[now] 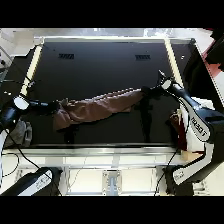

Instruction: Fold the shirts.

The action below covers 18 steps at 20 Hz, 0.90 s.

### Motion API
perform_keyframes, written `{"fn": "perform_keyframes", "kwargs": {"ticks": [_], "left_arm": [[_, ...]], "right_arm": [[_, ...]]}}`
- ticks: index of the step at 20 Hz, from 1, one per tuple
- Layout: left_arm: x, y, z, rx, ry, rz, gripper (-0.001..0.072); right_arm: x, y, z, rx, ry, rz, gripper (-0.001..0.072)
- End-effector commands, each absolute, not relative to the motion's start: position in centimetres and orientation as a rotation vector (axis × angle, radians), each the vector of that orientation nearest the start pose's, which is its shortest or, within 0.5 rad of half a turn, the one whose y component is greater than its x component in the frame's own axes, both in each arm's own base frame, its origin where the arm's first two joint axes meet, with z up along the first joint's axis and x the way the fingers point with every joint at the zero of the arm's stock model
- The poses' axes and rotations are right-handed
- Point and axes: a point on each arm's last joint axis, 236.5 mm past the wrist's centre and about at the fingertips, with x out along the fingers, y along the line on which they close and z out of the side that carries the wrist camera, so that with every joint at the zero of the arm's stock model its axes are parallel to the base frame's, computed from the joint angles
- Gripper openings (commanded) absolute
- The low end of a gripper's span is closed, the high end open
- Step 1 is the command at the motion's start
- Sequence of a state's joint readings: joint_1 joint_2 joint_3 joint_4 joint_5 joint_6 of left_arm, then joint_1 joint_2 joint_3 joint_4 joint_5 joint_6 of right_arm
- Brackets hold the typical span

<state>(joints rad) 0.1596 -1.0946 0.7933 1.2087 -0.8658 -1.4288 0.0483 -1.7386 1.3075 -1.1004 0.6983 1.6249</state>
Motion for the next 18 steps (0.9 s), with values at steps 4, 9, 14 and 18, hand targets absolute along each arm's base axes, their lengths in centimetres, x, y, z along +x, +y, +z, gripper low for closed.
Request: {"fn": "perform_keyframes", "kwargs": {"ticks": [4, 9, 14, 18], "left_arm": [[36.9, 0.3, 6.4, -0.274, 0.934, -0.054, 0.0014], [33.6, 4.1, 24.0, -0.138, 0.531, 0.059, 0.0013], [25.8, 7.0, 34.7, 0.019, 0.334, 0.242, 0.0013], [23.8, 7.1, 39.5, 0.023, 0.241, 0.279, 0.0012]], "right_arm": [[54.3, 9.4, 2.6, 0.31, 0.955, 0.209, 0.0013], [45.4, 4.5, 21.6, -0.009, 0.75, 0.15, 0.0013], [28.6, 1.1, 38.6, -0.074, 0.35, 0.048, 0.0011], [17.7, -0.2, 45.8, -0.027, 0.043, 0.006, 0.0009]]}}
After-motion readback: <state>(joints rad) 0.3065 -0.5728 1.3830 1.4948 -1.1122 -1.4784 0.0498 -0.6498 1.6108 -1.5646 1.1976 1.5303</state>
